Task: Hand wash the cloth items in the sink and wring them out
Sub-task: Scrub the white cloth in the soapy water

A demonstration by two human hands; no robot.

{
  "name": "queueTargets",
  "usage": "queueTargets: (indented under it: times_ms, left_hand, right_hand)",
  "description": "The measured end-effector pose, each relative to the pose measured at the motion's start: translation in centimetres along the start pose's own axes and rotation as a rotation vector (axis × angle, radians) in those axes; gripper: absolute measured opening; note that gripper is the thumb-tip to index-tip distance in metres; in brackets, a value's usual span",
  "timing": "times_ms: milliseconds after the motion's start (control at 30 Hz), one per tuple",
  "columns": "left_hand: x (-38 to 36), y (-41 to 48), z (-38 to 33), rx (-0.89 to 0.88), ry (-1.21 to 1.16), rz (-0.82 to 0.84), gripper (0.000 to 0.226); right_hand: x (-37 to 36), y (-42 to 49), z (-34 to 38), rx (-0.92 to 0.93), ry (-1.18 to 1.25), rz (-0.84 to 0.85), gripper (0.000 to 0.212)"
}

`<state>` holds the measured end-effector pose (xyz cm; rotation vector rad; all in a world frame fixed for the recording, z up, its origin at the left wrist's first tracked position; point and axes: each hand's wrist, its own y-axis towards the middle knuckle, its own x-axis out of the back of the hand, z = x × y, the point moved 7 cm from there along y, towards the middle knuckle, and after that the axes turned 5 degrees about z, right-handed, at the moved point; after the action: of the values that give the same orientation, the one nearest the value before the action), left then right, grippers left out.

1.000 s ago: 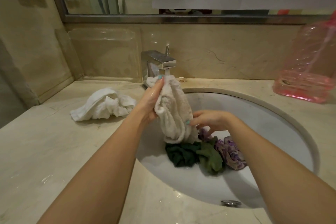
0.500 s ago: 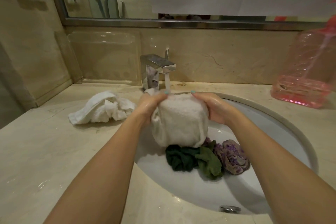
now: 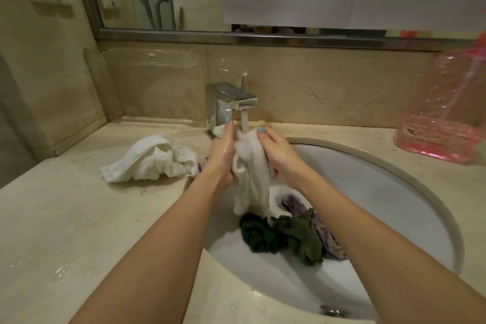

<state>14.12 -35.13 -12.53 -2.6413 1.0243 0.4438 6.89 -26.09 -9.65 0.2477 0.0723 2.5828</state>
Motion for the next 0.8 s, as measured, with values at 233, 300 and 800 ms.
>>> queueTargets:
  times_ms: [233, 300, 800]
  left_hand:
    - [-2.4, -2.0, 0.7, -0.061, 0.227, -0.108, 0.043]
    - [-4.6, -3.0, 1.5, -0.084, 0.296, -0.022, 0.04]
    - [-5.1, -3.6, -0.3, -0.228, 0.467, 0.034, 0.038]
  right_hand:
    - [0.8, 0.7, -0.3, -0.064, -0.247, -0.371, 0.042]
    - [3.0, 0.3, -1.1, -0.151, -0.119, -0.511, 0.038]
    - [2.7, -0.2, -0.8, -0.118, -0.101, -0.425, 0.033]
